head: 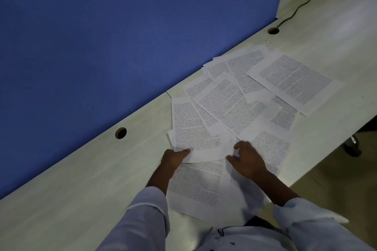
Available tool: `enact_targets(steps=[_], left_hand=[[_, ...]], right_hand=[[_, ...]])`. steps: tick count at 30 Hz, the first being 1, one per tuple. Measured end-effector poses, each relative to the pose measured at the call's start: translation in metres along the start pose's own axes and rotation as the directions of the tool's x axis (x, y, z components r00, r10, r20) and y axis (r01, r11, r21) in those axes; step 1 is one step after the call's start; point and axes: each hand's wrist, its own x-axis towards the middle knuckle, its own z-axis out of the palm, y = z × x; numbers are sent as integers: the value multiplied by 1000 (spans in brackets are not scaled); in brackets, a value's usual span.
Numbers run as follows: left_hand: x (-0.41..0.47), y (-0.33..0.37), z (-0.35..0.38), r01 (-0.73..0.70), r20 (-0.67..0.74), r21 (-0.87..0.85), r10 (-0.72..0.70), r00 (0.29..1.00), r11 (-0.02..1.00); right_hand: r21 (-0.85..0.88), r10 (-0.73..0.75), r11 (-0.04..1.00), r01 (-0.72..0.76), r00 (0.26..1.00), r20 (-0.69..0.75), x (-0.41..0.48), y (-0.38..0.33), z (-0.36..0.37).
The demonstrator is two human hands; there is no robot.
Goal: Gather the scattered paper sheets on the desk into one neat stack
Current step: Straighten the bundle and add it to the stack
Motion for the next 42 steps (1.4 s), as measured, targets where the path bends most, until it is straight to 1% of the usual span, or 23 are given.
enact_targets(steps=[4, 7, 9, 11, 12, 13, 14, 15, 16, 17, 18, 21, 28, 33, 37, 42], left_hand=[[-1, 1, 2, 16, 1, -79, -16, 1000, 997], [-2, 7, 0, 42, 11, -70, -41, 999, 997], [0, 7, 0, 56, 45, -53, -54, 998, 997], [-1, 7, 5, 45, 66, -43, -42, 997, 998], [-2, 7, 9, 25, 45, -17, -24, 999, 1000], [-4, 8, 12, 0, 0, 67, 0, 1000, 998], [-5, 8, 17, -11, -63, 203, 24, 998, 979], [-9, 9, 23, -7, -130, 355, 57, 990, 935], [-14, 10, 29, 11, -194, 466, 90, 977, 885], [-19, 11, 36, 26, -228, 528, 112, 967, 849], [-24, 11, 42, 32, -247, 548, 126, 961, 836], [-30, 7, 55, 26, -262, 570, 152, 953, 821], [-17, 12, 58, 86, -310, 520, 93, 946, 850], [-12, 10, 55, 88, -322, 500, 91, 942, 862], [-11, 15, 53, 87, -306, 473, 71, 949, 877], [-10, 17, 44, 69, -260, 437, 53, 964, 897]], right_hand=[[25, 14, 1000, -13, 1000, -9, 0, 1, 0], [30, 14, 999, -14, 1000, -15, 0, 1, 0], [31, 4, 1000, -3, 1000, -29, 0, 2, 1], [28, 5, 1000, -4, 1000, -31, 0, 1, 0], [23, 8, 1000, -8, 1000, -28, 0, 1, 0], [18, 10, 1000, -9, 1000, -28, 0, 1, -1], [16, 9, 1000, -8, 1000, -26, 1, 0, -1], [17, 8, 1000, -8, 1000, -24, 1, 0, -2], [19, 10, 1000, -9, 1000, -21, 1, 0, -2], [20, 9, 1000, -9, 1000, -20, 1, 0, -3], [20, 7, 1000, -6, 1000, -23, 1, 1, -3], [26, -8, 1000, 9, 1000, -23, 2, 2, -4], [33, -22, 999, 21, 999, 35, 6, 7, -7], [55, -56, 997, 52, 995, 82, 11, 13, -8], [80, -83, 994, 73, 987, 136, 17, 15, -13], [76, -76, 995, 62, 977, 197, 24, 14, -20]])
